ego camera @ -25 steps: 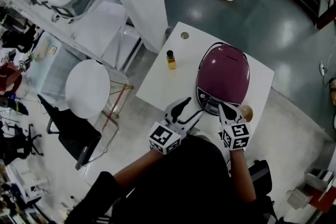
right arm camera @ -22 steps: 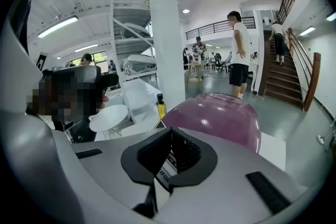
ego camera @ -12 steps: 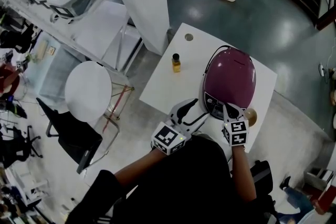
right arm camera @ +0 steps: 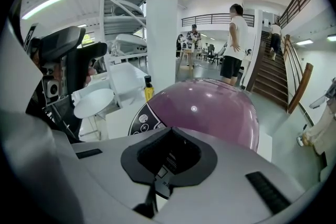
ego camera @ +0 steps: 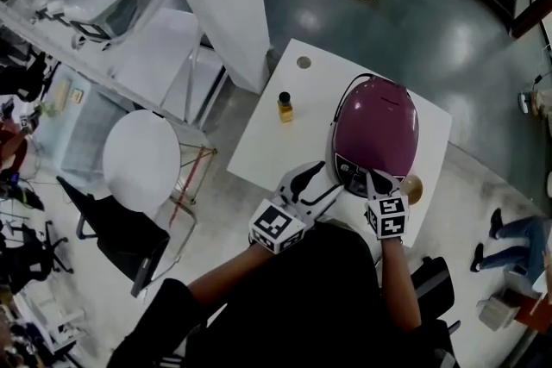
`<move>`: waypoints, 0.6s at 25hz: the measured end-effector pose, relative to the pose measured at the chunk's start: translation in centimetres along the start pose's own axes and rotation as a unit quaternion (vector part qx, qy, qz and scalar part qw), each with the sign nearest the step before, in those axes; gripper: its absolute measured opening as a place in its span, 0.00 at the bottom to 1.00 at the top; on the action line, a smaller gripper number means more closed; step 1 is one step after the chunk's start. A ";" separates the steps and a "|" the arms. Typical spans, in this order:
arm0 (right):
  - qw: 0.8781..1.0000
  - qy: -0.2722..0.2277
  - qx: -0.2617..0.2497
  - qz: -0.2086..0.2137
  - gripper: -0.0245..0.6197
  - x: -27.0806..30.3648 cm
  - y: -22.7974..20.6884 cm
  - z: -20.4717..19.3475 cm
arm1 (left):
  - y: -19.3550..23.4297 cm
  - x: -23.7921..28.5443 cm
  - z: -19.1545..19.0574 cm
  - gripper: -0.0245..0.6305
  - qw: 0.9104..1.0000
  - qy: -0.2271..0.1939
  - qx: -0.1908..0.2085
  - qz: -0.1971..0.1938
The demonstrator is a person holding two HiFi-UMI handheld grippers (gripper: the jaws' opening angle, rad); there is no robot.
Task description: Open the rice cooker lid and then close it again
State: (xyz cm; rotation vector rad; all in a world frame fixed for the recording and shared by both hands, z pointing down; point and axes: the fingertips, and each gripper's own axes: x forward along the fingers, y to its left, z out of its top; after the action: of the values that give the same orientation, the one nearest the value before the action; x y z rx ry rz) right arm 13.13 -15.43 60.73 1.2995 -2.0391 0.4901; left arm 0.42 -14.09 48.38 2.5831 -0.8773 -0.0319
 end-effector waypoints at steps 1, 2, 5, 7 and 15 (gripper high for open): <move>1.000 0.000 0.003 -0.001 0.04 0.0 0.1 0.0 | 0.2 0.0 0.0 0.38 1.000 0.003 -0.002 0.001; 1.000 -0.001 0.006 -0.002 0.04 0.1 0.1 0.0 | 0.3 0.0 0.0 0.38 1.000 0.004 -0.003 0.002; 1.000 -0.002 0.007 -0.008 0.04 0.1 0.0 0.0 | 0.5 0.2 -0.1 0.38 1.000 0.004 -0.004 0.001; 1.000 0.000 0.006 -0.013 0.04 0.0 -0.1 -0.1 | 0.5 0.2 -0.1 0.38 1.000 0.001 -0.008 -0.003; 0.998 -0.034 -0.008 -0.056 0.04 -0.3 0.2 -0.1 | 0.9 0.0 0.0 0.38 1.000 -0.022 -0.010 -0.009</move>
State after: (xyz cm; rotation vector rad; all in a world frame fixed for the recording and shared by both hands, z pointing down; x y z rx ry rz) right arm 13.10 -15.10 60.57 1.4299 -2.0067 0.3832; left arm -0.08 -14.72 48.76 2.5812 -0.8661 -0.1015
